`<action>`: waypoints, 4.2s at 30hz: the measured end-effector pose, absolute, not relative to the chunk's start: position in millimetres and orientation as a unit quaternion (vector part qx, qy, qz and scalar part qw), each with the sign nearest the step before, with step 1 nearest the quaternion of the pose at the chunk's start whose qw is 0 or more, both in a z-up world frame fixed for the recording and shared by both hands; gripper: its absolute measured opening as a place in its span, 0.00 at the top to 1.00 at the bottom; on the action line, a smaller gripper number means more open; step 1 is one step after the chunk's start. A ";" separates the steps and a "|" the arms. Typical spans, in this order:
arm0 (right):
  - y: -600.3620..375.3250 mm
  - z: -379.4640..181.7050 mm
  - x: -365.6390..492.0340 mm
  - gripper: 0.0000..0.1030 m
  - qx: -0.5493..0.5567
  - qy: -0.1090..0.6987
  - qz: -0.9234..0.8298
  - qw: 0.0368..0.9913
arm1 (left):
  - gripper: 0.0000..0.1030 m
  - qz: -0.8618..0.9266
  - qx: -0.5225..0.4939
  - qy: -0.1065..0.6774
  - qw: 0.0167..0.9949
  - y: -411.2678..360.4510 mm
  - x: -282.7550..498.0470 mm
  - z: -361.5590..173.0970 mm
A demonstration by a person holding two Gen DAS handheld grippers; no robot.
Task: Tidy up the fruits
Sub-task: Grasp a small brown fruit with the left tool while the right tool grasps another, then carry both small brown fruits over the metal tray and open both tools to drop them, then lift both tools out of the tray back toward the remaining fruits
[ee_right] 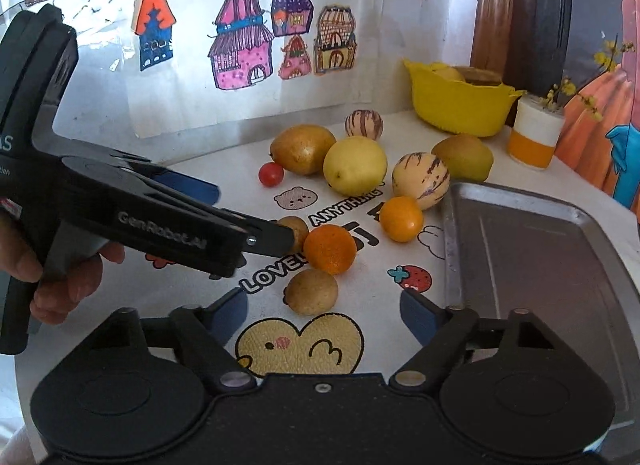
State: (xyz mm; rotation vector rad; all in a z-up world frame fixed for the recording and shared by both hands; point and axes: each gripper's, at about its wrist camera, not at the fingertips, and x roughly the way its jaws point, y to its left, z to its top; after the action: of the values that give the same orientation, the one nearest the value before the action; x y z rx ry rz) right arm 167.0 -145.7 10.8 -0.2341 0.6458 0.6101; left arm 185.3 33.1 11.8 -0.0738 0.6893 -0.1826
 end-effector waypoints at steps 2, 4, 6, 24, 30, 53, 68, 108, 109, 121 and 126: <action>-144.9 8.8 168.8 0.29 -0.111 0.315 0.298 0.894 | 0.21 -0.096 -0.038 0.342 0.934 32.3 187.8 9.3; -144.4 7.2 170.1 0.34 -0.108 0.318 0.302 0.892 | 0.22 -0.100 -0.033 0.340 0.934 30.6 188.7 8.1; -143.6 6.0 170.8 0.41 -0.106 0.320 0.305 0.891 | 0.26 -0.105 -0.031 0.338 0.935 30.0 189.1 7.7; -154.1 7.5 160.6 0.69 -0.076 0.321 0.309 0.892 | 0.72 -0.125 -0.039 0.341 0.931 18.1 183.0 8.3; -175.2 19.6 144.0 0.69 -0.063 0.303 0.306 0.900 | 0.72 -0.123 -0.052 0.341 0.930 9.9 166.8 18.0; -268.0 40.0 255.2 0.69 -0.041 0.299 0.206 0.931 | 0.72 -0.111 -0.065 0.310 0.942 -73.9 279.4 43.4; -266.3 14.7 278.3 0.66 -0.044 0.325 0.206 0.922 | 0.71 -0.107 -0.036 0.344 0.932 -92.1 312.3 18.4; -247.4 64.6 72.7 0.01 -0.035 0.247 0.191 0.949 | 0.01 -0.069 -0.059 0.246 0.965 -15.6 100.6 70.0; -242.9 63.0 68.4 0.01 -0.037 0.249 0.193 0.948 | 0.01 -0.067 -0.058 0.249 0.965 -12.2 95.9 67.2; -195.0 38.2 48.2 0.01 -0.038 0.295 0.226 0.928 | 0.01 -0.025 -0.060 0.291 0.955 44.0 62.1 33.9; -179.4 32.1 53.6 0.01 -0.043 0.307 0.230 0.922 | 0.01 -0.006 -0.071 0.301 0.951 67.7 61.7 26.3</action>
State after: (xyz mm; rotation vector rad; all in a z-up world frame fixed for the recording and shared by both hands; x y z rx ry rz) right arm 53.6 -179.4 32.1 -0.0877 0.6305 0.4726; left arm 61.7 67.7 26.3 -0.1448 0.6120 -0.0124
